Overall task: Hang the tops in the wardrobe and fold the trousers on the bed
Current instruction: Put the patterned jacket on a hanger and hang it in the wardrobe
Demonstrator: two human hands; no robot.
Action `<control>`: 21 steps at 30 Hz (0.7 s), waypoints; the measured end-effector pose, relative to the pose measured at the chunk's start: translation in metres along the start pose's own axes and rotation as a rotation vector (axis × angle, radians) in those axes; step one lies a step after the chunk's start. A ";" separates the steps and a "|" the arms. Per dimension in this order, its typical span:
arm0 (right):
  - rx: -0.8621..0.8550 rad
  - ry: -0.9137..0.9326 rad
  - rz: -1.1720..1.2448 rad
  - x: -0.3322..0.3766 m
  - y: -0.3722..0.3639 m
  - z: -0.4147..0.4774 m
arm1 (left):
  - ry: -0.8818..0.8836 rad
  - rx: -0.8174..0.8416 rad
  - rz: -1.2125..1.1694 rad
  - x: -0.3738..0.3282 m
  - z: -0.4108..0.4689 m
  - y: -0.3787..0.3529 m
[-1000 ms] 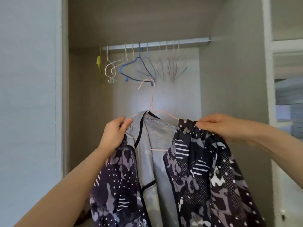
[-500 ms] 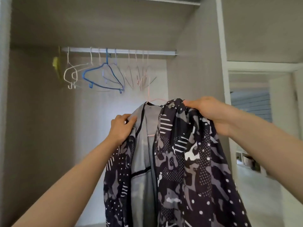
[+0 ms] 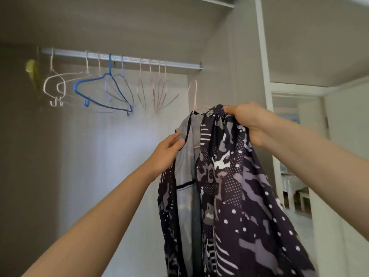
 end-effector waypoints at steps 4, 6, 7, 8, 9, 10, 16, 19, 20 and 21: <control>-0.058 0.052 -0.052 0.011 -0.016 0.033 | -0.093 -0.034 -0.029 -0.015 0.007 -0.010; -0.098 0.084 -0.081 0.017 -0.023 0.052 | -0.163 -0.137 -0.133 -0.020 0.006 -0.014; -0.127 0.094 -0.091 0.019 -0.027 0.063 | -0.196 -0.179 -0.183 -0.021 0.006 -0.017; -0.153 0.104 -0.092 0.019 -0.029 0.073 | -0.228 -0.196 -0.212 -0.023 0.006 -0.021; -0.169 0.109 -0.090 0.020 -0.033 0.082 | -0.255 -0.190 -0.209 -0.025 0.006 -0.025; -0.180 0.121 -0.078 0.020 -0.037 0.091 | -0.272 -0.162 -0.179 -0.025 0.008 -0.029; -0.174 0.212 -0.054 0.029 -0.061 0.142 | -0.229 -0.082 0.014 0.005 0.044 -0.050; -0.185 0.259 -0.087 0.030 -0.069 0.169 | -0.231 -0.206 0.055 0.020 0.064 -0.050; -0.186 0.264 -0.089 0.029 -0.071 0.179 | -0.223 -0.237 0.049 0.023 0.071 -0.048; -0.188 0.271 -0.089 0.029 -0.072 0.189 | -0.218 -0.260 0.045 0.027 0.079 -0.046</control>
Point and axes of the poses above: each hand's wrist, its own z-axis towards the middle knuckle, its own y-axis out of the back of the hand, x = y × z, the point moved 3 cm from there along z, towards the middle knuckle, and after that the axes turned 3 degrees about -z, right-handed, at the moved point
